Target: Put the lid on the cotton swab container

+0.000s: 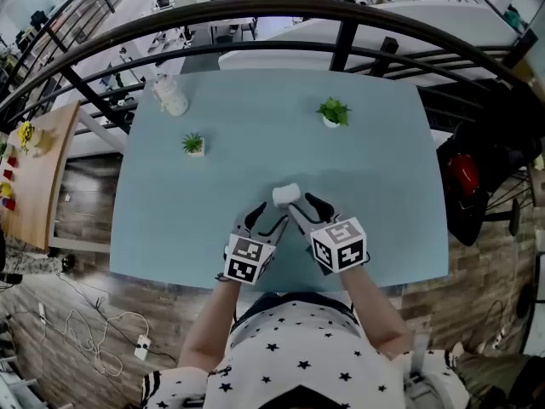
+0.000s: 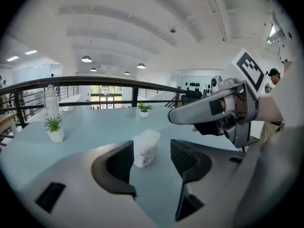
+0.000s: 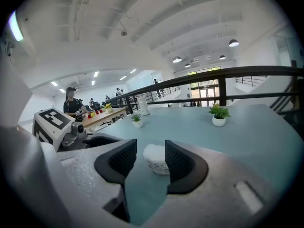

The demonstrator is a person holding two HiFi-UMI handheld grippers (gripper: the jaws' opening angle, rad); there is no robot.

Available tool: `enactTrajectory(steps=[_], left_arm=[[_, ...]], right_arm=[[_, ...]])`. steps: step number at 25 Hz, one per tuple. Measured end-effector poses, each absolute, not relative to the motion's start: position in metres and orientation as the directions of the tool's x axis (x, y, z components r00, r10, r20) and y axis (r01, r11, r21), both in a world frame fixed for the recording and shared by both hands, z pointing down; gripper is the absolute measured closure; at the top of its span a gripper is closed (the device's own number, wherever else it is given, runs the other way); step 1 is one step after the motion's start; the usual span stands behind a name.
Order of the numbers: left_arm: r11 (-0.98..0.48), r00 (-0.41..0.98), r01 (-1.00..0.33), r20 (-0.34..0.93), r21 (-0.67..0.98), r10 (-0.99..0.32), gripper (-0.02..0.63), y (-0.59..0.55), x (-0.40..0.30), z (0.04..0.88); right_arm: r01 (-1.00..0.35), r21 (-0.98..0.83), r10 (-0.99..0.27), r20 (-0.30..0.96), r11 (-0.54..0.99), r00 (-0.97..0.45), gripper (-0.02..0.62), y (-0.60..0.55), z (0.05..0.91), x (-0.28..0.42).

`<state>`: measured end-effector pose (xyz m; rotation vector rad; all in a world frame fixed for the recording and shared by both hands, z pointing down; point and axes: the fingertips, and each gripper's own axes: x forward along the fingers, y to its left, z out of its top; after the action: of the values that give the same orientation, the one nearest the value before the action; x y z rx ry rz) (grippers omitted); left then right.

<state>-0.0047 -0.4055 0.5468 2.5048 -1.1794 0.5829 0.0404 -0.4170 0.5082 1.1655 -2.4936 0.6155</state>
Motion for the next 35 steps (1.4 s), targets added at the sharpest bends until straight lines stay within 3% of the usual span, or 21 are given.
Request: enactTrajectory(steps=[10, 17, 35], left_arm=[[-0.553, 0.572, -0.814, 0.409, 0.179, -0.711, 0.388, -0.338, -0.018, 0.512], [-0.538, 0.579, -0.815, 0.346, 0.216, -0.738, 0.481, -0.287, -0.025, 0.488], [-0.551, 0.576, -0.817, 0.285, 0.170, -0.766, 0.565, -0.146, -0.043, 0.475]], right_arm=[[-0.804, -0.231, -0.696, 0.409, 0.548, -0.591, 0.419, -0.349, 0.484, 0.053], [-0.824, -0.223, -0.736, 0.373, 0.520, -0.565, 0.422, -0.295, 0.470, 0.057], [-0.842, -0.196, -0.796, 0.273, 0.503, -0.540, 0.439, -0.150, 0.454, 0.049]])
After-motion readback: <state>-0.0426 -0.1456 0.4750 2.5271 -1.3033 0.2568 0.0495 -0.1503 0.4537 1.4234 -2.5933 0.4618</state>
